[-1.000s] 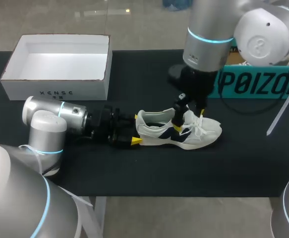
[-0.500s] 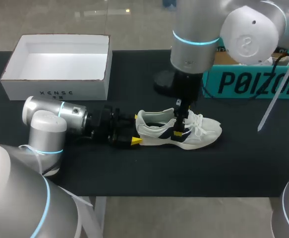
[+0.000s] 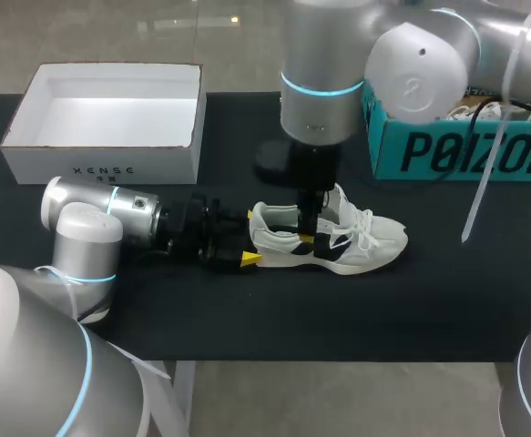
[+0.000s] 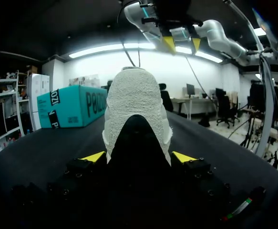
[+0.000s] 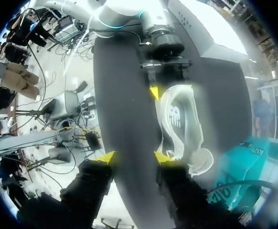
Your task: Take the shoe out of the shoebox, open the shoe tongue, remove and reinsert the insole, then place the shoe into the shoebox
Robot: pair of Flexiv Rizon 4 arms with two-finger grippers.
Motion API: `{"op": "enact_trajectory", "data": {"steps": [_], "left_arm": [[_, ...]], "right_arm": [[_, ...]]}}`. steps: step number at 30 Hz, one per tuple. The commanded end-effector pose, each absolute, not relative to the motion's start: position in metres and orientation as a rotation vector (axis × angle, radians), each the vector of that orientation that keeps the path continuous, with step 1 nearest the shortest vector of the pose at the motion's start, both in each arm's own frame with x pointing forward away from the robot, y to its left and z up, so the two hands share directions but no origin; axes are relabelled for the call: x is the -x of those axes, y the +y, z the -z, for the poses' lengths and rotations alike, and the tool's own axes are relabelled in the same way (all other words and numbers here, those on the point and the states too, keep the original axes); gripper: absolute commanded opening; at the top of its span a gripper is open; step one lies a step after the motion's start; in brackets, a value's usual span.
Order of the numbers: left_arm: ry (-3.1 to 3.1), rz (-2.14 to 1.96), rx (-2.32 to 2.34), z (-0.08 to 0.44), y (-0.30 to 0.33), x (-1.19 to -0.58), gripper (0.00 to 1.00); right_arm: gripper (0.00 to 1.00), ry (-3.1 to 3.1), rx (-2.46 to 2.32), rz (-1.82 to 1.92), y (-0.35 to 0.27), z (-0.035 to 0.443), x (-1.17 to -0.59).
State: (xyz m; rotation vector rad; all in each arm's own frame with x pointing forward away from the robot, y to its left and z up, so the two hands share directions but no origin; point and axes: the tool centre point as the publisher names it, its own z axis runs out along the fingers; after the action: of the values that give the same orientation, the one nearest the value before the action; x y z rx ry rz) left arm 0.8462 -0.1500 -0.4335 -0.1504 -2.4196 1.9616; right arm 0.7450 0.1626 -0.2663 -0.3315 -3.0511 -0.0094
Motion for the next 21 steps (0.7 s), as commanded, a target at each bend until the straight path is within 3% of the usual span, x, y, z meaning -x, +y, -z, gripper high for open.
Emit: {"op": "enact_trajectory", "data": {"steps": [1, 21], "left_arm": [[-2.421, -1.960, 0.150, 0.436, -0.151, -0.846, 0.00], [-2.421, -1.960, 0.150, 0.436, -0.151, -0.846, 0.00]], "right_arm": [[0.00, -3.027, 0.310, -0.049, 0.182, 0.280, -0.760], [0.00, -3.060, 0.322, -0.048, 0.162, 0.321, -0.810]]}}
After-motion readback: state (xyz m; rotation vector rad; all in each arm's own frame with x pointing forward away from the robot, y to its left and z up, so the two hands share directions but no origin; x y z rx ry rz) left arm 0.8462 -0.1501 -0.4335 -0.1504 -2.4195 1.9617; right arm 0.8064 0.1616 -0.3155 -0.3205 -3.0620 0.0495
